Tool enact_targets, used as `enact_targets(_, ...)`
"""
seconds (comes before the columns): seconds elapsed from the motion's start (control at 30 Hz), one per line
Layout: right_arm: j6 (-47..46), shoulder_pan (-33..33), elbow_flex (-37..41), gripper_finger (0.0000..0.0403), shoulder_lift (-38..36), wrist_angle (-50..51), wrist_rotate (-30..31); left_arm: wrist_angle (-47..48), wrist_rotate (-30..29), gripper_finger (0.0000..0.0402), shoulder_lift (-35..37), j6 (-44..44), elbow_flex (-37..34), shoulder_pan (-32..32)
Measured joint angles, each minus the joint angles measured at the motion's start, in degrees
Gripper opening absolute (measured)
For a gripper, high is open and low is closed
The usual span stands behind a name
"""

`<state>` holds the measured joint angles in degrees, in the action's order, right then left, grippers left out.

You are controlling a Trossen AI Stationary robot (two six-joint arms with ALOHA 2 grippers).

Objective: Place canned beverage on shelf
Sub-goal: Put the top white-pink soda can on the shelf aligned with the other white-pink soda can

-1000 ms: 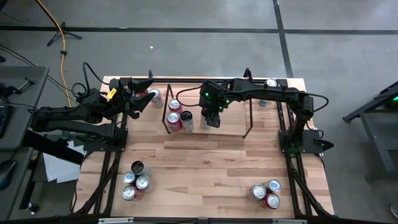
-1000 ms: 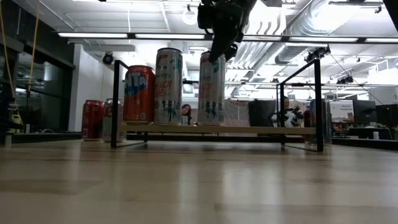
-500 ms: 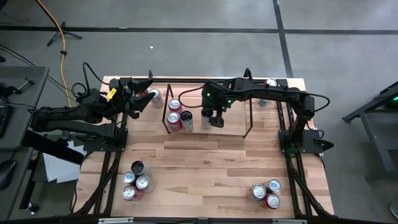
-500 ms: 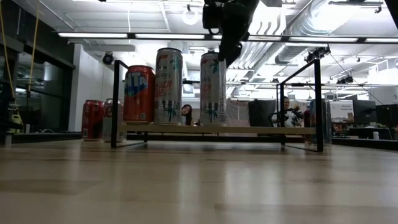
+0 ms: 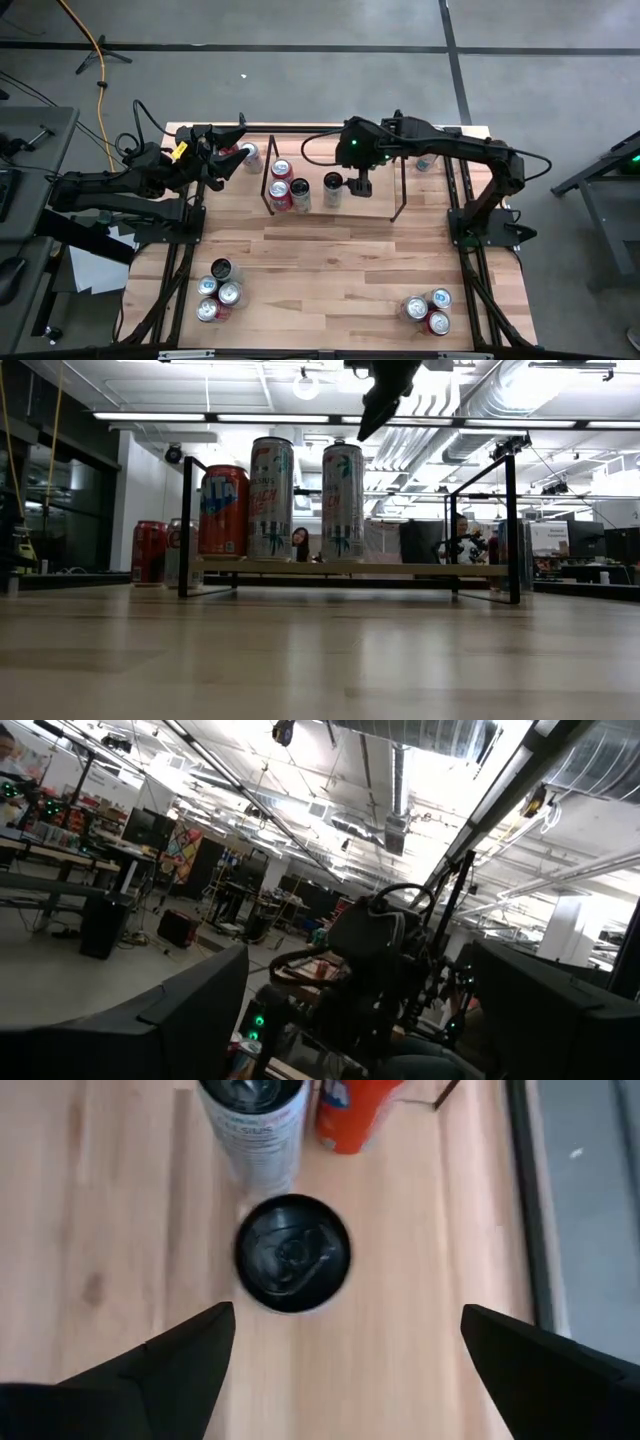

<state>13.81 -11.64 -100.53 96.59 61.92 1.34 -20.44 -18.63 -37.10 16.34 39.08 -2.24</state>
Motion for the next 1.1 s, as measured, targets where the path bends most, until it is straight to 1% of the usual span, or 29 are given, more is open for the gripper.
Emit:
enact_targets(0.1,3.3,0.0,0.0,0.0374,-0.9,0.1,1.0,0.0,0.0,0.0337,0.0,0.0,0.0,0.0)
enact_targets(0.17,5.5,-0.1,0.0,0.0374,-1.2,-0.4,-1.1,0.0,0.0,0.0337,0.0,0.0,0.0,0.0)
enact_targets(0.3,15.0,-1.4,0.0,0.0374,-0.9,0.2,-13.7,-0.1,0.0,0.0337,0.0,0.0,0.0,0.0)
enact_targets(0.37,16.4,-2.3,0.0,0.0374,-0.3,0.0,-17.3,0.0,-0.1,0.0337,0.0,0.0,0.0,0.0)
enact_targets(0.47,18.4,-3.6,0.0,0.0374,1.3,0.0,-18.1,0.0,-0.1,0.0337,0.0,0.0,0.0,0.0)
enact_targets(0.67,25.5,-4.9,0.0,0.0374,4.0,-1.6,-19.3,0.0,-0.2,0.0337,0.0,0.0,0.0,0.0)
enact_targets(0.8,28.8,-5.6,0.0,0.0374,5.4,-2.4,-24.8,0.0,-0.3,0.0337,0.0,0.0,0.0,0.0)
enact_targets(0.97,31.7,-5.8,0.1,0.0374,6.1,-4.1,-24.0,0.1,-1.3,0.0337,0.0,0.0,0.0,0.0)
enact_targets(1.1,32.2,-6.7,0.1,0.0374,6.3,-4.9,-23.7,0.1,-1.7,0.0337,0.0,0.0,0.0,0.0)
